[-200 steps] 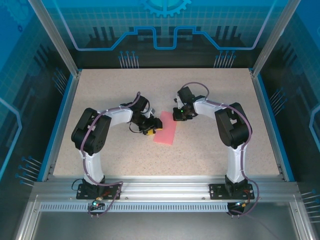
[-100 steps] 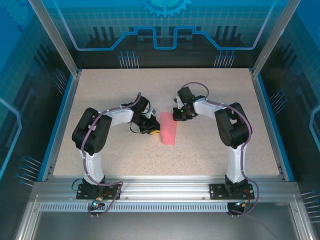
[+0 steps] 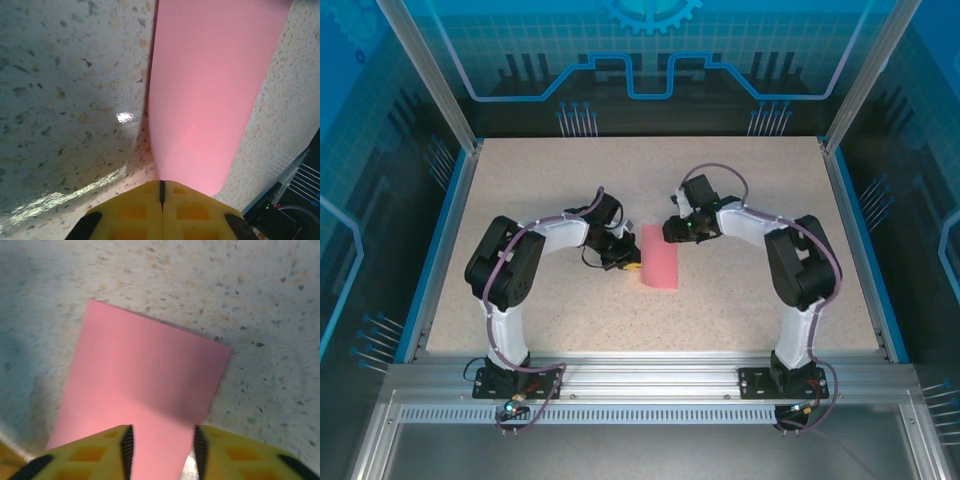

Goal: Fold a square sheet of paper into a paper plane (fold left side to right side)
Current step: Third fold the triangle at the center of the table.

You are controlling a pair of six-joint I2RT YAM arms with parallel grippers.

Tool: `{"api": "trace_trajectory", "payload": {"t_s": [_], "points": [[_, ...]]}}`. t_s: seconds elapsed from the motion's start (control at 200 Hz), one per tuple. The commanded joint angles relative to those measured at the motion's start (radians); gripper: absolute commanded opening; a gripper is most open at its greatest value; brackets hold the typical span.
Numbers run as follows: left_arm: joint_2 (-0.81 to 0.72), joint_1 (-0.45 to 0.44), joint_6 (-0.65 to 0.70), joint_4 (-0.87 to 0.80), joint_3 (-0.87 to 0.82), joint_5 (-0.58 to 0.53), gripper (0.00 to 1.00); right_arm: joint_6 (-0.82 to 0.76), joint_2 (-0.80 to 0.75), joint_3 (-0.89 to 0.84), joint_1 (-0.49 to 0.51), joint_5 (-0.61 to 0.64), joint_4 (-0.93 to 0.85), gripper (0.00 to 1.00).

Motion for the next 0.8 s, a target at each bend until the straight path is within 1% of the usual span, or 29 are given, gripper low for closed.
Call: {"api": "trace_trajectory", "payload": {"t_s": [0.0, 0.1, 0.2, 0.24, 0.38, 0.435, 0.51, 0.62, 0.685, 0.765, 0.795], "points": [[-0.024, -0.009, -0.017, -0.01, 0.024, 0.029, 0.04, -0.053, -0.127, -0.063, 0.012, -0.039, 0.074, 0.49], [-0.023, -0.012, -0.021, -0.007, 0.034, 0.035, 0.04, -0.088, -0.199, -0.129, 0.03, -0.088, 0.088, 0.5], [-0.019, -0.013, -0.023, -0.008, 0.044, 0.038, 0.04, -0.117, -0.272, -0.228, 0.089, -0.099, 0.134, 0.51], [-0.018, -0.014, -0.024, -0.008, 0.048, 0.035, 0.04, -0.125, -0.294, -0.264, 0.119, -0.084, 0.149, 0.55], [-0.014, -0.017, -0.024, -0.013, 0.057, 0.037, 0.04, -0.146, -0.352, -0.399, 0.231, 0.005, 0.242, 0.66], [-0.012, -0.017, -0.023, -0.013, 0.059, 0.038, 0.04, -0.16, -0.357, -0.426, 0.273, 0.051, 0.266, 0.71], [-0.01, -0.017, -0.023, -0.016, 0.065, 0.039, 0.04, -0.179, -0.349, -0.439, 0.32, 0.097, 0.281, 0.75], [-0.007, -0.02, -0.022, -0.02, 0.069, 0.037, 0.04, -0.186, -0.308, -0.424, 0.356, 0.128, 0.282, 0.75], [-0.004, -0.019, -0.02, -0.021, 0.072, 0.037, 0.05, -0.187, -0.273, -0.4, 0.365, 0.134, 0.276, 0.73], [-0.002, -0.02, -0.021, -0.023, 0.074, 0.037, 0.04, -0.184, -0.231, -0.369, 0.372, 0.151, 0.265, 0.66], [-0.003, -0.02, -0.02, -0.022, 0.073, 0.037, 0.04, -0.181, -0.219, -0.359, 0.373, 0.159, 0.261, 0.62]]}}
